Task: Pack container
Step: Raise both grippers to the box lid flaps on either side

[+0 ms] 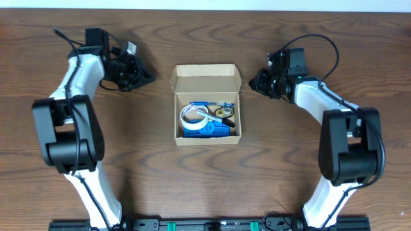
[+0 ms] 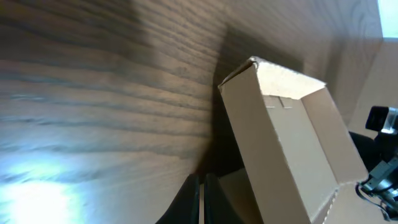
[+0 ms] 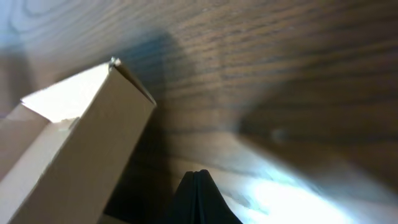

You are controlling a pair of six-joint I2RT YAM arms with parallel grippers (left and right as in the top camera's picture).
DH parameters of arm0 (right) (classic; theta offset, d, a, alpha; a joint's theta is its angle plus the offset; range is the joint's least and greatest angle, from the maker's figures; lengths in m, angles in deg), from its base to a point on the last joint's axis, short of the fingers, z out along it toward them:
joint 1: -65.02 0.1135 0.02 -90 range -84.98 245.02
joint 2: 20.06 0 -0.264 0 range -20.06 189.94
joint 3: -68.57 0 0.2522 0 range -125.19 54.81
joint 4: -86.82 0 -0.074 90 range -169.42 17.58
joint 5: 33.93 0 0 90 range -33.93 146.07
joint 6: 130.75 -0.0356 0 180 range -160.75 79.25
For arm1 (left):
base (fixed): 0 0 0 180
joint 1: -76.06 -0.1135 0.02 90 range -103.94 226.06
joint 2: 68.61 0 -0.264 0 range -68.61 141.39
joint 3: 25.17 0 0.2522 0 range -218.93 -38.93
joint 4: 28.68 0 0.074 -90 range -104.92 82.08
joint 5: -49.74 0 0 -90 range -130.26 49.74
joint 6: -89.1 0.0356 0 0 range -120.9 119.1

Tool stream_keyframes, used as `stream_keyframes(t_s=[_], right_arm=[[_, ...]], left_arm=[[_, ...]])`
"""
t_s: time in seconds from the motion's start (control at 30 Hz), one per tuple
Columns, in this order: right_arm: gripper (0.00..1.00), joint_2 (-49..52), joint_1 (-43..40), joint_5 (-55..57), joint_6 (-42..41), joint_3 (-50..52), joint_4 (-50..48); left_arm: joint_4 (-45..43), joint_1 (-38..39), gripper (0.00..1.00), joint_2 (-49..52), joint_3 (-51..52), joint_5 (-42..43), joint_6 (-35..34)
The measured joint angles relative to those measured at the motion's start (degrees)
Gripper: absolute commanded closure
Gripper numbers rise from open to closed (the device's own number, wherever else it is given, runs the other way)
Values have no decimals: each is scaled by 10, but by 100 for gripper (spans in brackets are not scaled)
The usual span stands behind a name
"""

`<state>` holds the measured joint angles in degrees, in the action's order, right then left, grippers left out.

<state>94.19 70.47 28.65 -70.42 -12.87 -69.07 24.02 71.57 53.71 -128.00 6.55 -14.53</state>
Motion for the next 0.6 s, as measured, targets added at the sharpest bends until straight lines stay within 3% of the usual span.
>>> stream_keyframes(t_s=[0.6], right_arm=[[99,73,18,-80,-115,0,-136]], left_arm=[[-70,53,94,59,0,52,-87]])
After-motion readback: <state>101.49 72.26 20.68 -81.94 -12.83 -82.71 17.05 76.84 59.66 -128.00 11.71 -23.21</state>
